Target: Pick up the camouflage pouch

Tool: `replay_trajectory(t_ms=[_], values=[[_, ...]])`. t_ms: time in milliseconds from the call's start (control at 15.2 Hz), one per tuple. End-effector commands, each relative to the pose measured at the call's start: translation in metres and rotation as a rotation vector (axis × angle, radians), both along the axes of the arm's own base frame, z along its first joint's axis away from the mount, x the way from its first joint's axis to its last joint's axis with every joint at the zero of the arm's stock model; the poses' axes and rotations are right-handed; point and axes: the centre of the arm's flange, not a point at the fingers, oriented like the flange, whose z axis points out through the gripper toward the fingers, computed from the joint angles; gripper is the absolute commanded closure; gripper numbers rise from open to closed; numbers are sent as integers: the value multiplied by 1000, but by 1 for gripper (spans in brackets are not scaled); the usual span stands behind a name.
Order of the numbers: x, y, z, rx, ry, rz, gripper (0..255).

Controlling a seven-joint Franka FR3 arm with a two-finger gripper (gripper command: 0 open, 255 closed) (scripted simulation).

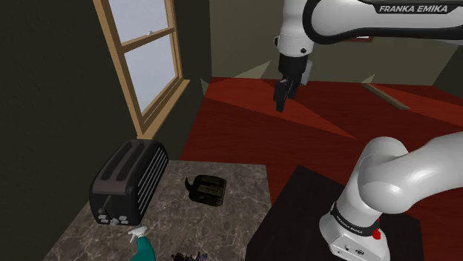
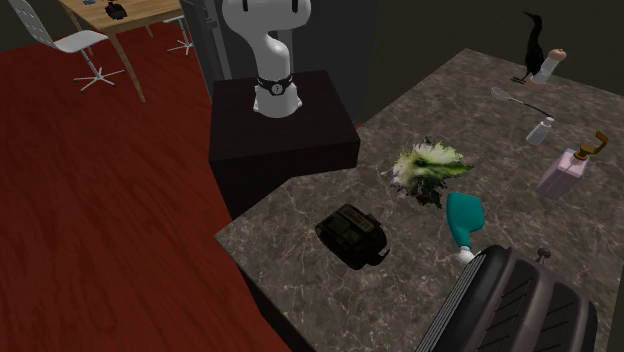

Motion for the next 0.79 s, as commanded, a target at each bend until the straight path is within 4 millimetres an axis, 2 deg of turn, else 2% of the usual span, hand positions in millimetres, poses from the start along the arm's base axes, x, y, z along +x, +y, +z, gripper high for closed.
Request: replay_trajectory(t_ms=[0,726], values=[[0,0,0,0,0,0,0],[80,37,-111,24,-21,39,0]])
